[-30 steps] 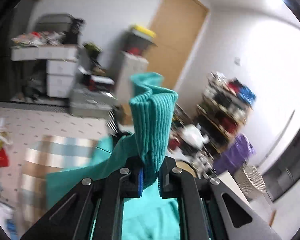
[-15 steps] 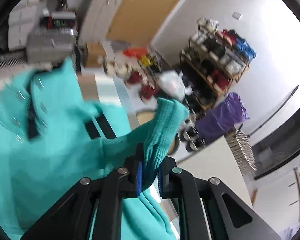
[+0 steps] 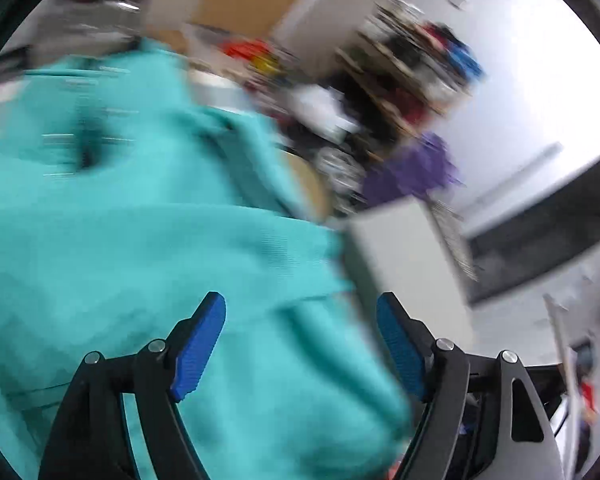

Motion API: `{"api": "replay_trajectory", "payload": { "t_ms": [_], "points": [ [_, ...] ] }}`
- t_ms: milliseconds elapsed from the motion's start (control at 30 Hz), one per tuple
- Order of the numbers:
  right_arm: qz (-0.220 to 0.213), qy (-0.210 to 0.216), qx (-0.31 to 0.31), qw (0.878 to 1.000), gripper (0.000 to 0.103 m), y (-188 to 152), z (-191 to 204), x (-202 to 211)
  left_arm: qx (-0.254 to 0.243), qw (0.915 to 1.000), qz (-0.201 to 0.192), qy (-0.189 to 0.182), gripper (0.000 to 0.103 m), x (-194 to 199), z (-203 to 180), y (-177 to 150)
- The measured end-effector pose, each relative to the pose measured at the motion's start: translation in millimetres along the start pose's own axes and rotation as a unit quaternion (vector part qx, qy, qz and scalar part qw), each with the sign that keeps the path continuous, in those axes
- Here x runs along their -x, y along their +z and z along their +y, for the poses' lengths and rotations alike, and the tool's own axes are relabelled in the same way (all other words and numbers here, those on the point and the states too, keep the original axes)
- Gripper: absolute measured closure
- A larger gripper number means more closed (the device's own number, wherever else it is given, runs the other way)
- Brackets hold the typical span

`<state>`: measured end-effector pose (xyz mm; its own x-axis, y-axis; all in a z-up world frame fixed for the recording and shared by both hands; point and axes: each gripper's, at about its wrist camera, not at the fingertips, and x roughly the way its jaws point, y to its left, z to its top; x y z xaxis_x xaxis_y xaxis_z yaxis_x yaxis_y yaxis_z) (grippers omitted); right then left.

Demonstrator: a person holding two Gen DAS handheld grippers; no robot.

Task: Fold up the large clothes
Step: 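Lay the held sleeve across the sweatshirt body and open the left gripper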

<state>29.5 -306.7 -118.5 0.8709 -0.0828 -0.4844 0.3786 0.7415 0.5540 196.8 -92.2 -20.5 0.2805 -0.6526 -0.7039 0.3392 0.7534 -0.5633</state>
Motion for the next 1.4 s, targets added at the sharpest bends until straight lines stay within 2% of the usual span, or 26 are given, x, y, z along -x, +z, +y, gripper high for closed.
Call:
{"api": "replay_trajectory", "payload": {
  "t_ms": [100,167,233,300,367,433,500,600,667,700,733,767,833,867,933,967,1067,1167,1233,1300,1400],
  "points": [
    [0.009,0.0,-0.005,1.0,0.0,-4,3,-3,0.025,0.9953,-0.023,0.091,0.028,28,58,-12],
    [0.01,-0.003,0.006,1.0,0.0,-6,8,-3,0.051,0.9874,-0.031,0.146,0.028,39,96,-27],
    [0.009,-0.006,0.023,1.0,0.0,-9,14,-4,0.078,0.9834,-0.039,0.159,0.028,44,120,-33],
    [0.01,-0.011,0.043,0.999,0.0,-11,21,-6,0.093,0.9815,-0.036,0.163,0.028,40,138,-41],
    [0.012,-0.014,0.06,0.998,0.0,-14,25,-8,0.095,0.9835,-0.036,0.15,0.029,32,143,-49],
    [0.015,-0.018,0.074,0.997,0.0,-17,29,-11,0.085,0.983,-0.05,0.155,0.028,33,136,-53],
    [0.024,-0.02,0.089,0.996,0.0,-20,32,-14,0.082,0.9823,-0.046,0.162,0.028,33,131,-54],
    [0.027,-0.023,0.101,0.994,0.0,-22,34,-17,0.088,0.9833,-0.049,0.151,0.028,50,126,-53],
    [0.027,-0.023,0.105,0.994,0.0,-22,36,-18,0.062,0.9858,-0.064,0.142,0.027,60,123,-45],
    [0.029,-0.022,0.106,0.994,0.0,-23,36,-18,0.055,0.984,-0.071,0.154,0.025,62,128,-44],
    [0.031,-0.022,0.107,0.993,0.0,-23,37,-19,0.053,0.9802,-0.073,0.177,0.017,57,129,-43],
    [0.034,-0.02,0.11,0.993,0.0,-24,38,-20,0.059,0.9748,-0.058,0.207,0.016,48,134,-43],
    [0.04,-0.019,0.12,0.992,0.0,-26,41,-22,0.071,0.971,-0.018,0.228,0.016,24,149,-45],
    [0.044,-0.019,0.128,0.991,0.0,-27,43,-23,0.043,0.968,-0.031,0.245,0.015,25,144,-48],
    [0.058,-0.023,0.15,0.987,0.0,-32,47,-28,0.028,0.9622,-0.017,0.27,0.015,18,136,-46],
    [0.066,-0.026,0.16,0.985,0.0,-35,49,-32,0.027,0.9619,-0.015,0.272,0.015,20,131,-46],
    [0.084,-0.033,0.17,0.981,0.0,-38,51,-41,0.053,0.9724,-0.053,0.221,0.015,46,120,-52],
    [0.086,-0.038,0.182,0.979,0.0,-29,66,-51,0.079,0.9731,-0.084,0.199,0.015,78,110,-64],
    [0.081,-0.03,0.221,0.971,0.0,-24,88,-61,0.086,0.9704,-0.114,0.195,0.015,95,103,-74],
    [0.104,-0.016,0.293,0.95,0.0,-23,125,-89,0.073,0.9674,-0.131,0.204,0.015,100,91,-77],
    [0.146,-0.03,0.354,0.923,0.0,-32,157,-138,0.077,0.9598,-0.161,0.217,0.015,115,91,-94]
  ]
}}
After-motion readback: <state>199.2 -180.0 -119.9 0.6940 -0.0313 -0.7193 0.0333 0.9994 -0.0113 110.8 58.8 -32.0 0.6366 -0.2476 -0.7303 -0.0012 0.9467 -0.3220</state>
